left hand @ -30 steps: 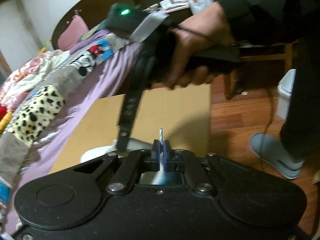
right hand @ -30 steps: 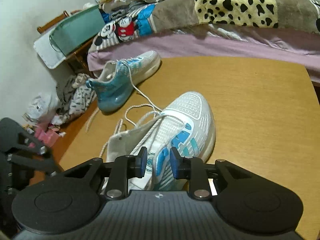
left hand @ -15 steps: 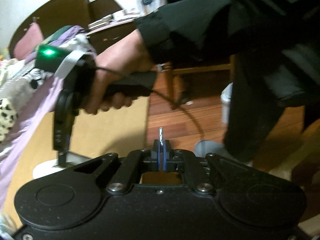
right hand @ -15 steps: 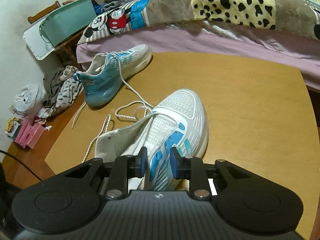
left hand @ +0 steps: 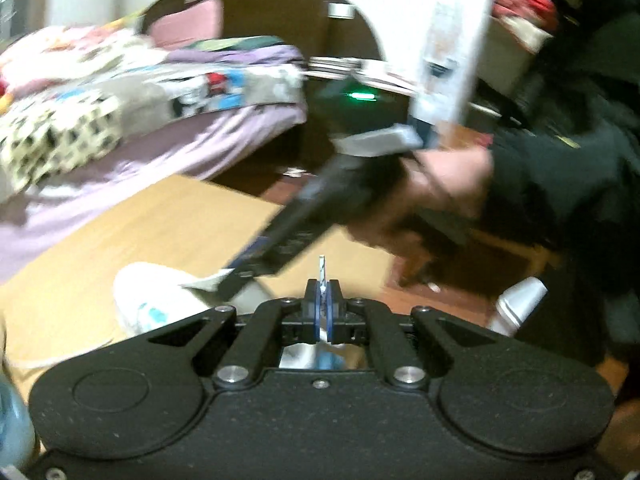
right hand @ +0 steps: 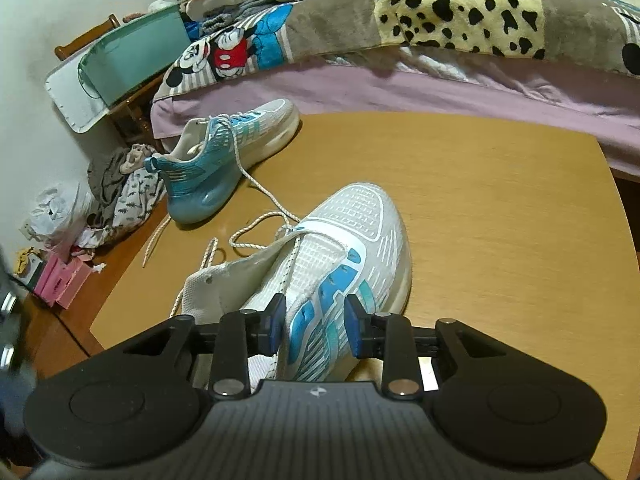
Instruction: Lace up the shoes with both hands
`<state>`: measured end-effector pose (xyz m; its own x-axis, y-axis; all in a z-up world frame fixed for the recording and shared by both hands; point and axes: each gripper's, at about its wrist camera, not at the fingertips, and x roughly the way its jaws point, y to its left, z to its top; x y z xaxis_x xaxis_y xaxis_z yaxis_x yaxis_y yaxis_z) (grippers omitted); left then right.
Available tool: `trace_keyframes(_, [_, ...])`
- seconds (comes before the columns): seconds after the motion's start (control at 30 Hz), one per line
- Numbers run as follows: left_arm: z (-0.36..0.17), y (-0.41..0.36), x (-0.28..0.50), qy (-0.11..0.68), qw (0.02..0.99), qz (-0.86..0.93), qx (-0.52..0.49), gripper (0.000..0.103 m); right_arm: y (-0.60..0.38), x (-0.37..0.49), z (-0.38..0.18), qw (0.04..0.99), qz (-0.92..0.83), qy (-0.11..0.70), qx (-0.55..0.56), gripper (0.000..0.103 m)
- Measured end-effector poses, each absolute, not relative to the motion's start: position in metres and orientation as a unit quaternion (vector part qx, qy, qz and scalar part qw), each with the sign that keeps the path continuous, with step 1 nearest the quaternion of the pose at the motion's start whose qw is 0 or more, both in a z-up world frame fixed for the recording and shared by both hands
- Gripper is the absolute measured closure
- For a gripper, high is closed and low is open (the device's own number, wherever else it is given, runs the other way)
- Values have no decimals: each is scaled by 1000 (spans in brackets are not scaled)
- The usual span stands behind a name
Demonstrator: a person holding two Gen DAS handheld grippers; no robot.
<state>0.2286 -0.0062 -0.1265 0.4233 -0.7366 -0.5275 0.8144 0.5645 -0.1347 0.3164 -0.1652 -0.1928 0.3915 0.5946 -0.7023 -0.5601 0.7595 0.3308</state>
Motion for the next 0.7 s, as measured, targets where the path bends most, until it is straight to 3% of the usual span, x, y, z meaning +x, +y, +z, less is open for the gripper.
trace_keyframes(0.13, [-132,-2,254,306,861,-405,32,101,-170,318,-195,828,358,430,43,78])
trace_keyframes(0.7, [-158,-24,318,385,890,-246,7,101,-184,321,-202,818,377,426,88,80])
